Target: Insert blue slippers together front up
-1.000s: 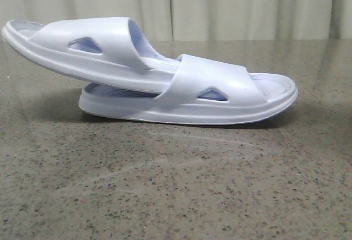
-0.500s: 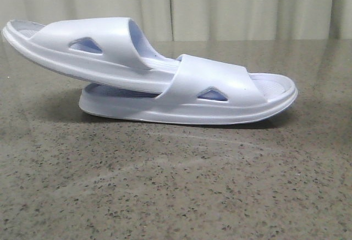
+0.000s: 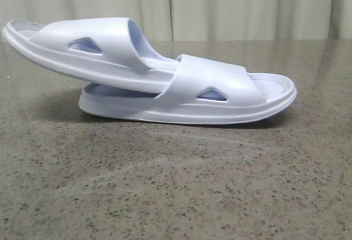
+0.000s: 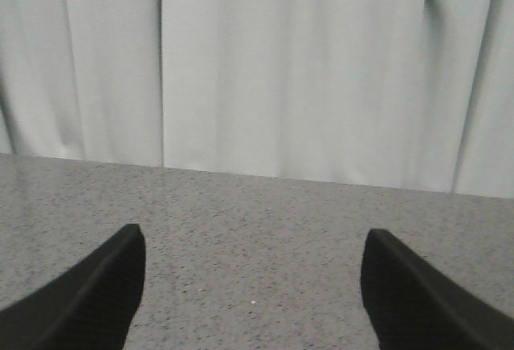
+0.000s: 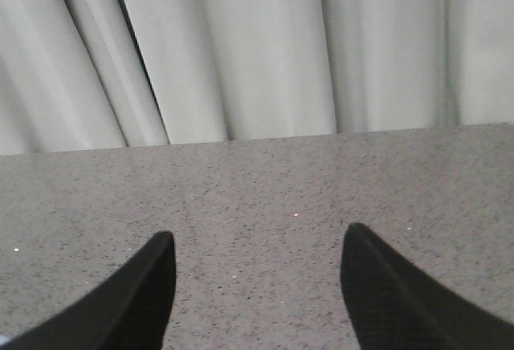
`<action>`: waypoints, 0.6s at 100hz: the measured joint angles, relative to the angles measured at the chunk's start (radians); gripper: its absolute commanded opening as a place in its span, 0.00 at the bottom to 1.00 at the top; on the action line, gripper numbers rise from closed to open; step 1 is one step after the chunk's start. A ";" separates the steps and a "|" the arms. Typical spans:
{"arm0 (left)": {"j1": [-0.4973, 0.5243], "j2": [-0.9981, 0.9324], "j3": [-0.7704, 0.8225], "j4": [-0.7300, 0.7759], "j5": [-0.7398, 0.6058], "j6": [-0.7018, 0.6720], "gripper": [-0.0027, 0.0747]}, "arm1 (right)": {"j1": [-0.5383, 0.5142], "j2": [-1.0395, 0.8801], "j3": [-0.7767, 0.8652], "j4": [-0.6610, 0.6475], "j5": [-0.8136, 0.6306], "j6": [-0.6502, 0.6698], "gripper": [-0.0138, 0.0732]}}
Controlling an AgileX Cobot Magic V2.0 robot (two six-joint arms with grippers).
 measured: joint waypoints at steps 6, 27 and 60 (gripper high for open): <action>0.000 -0.002 0.000 -0.044 -0.034 0.052 0.68 | -0.011 -0.017 0.000 -0.041 0.007 0.000 0.60; 0.000 -0.004 0.002 -0.113 -0.073 0.102 0.68 | -0.031 -0.067 0.000 -0.141 0.042 -0.001 0.60; 0.000 -0.004 0.002 -0.119 -0.048 0.109 0.57 | -0.032 -0.074 0.000 -0.159 0.062 -0.001 0.53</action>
